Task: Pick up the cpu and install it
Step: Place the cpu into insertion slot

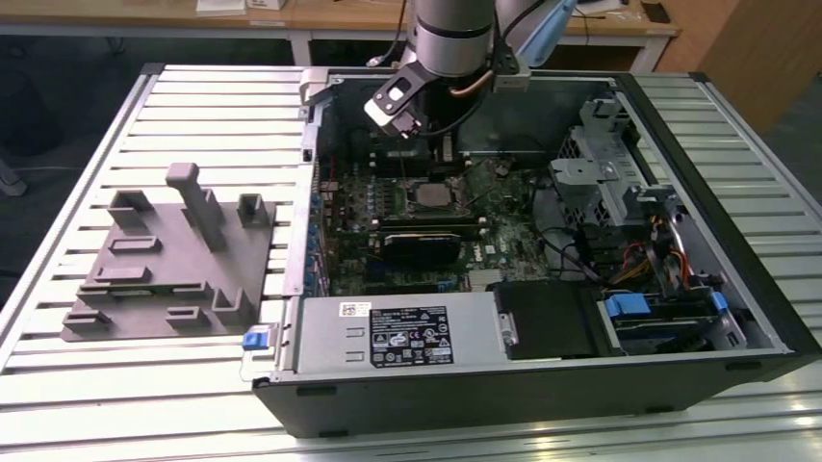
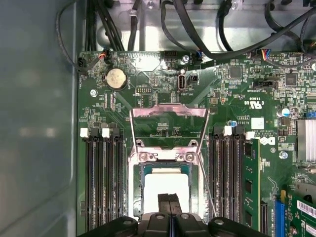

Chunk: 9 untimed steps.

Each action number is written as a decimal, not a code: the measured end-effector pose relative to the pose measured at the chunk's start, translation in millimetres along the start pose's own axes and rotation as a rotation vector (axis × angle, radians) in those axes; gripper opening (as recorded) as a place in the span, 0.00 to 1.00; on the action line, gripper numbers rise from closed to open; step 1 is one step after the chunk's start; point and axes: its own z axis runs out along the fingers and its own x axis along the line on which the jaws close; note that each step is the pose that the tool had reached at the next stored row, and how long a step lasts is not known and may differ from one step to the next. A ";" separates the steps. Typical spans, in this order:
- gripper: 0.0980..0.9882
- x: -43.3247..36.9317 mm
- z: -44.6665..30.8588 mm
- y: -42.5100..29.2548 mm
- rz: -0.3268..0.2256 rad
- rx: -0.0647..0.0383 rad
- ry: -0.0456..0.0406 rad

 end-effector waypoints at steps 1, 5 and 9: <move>0.01 0.0 0.0 0.0 0.000 0.000 0.0000; 0.01 0.1 0.1 3.1 0.000 0.001 -0.0001; 0.01 0.1 -0.5 4.2 0.000 0.002 -0.0005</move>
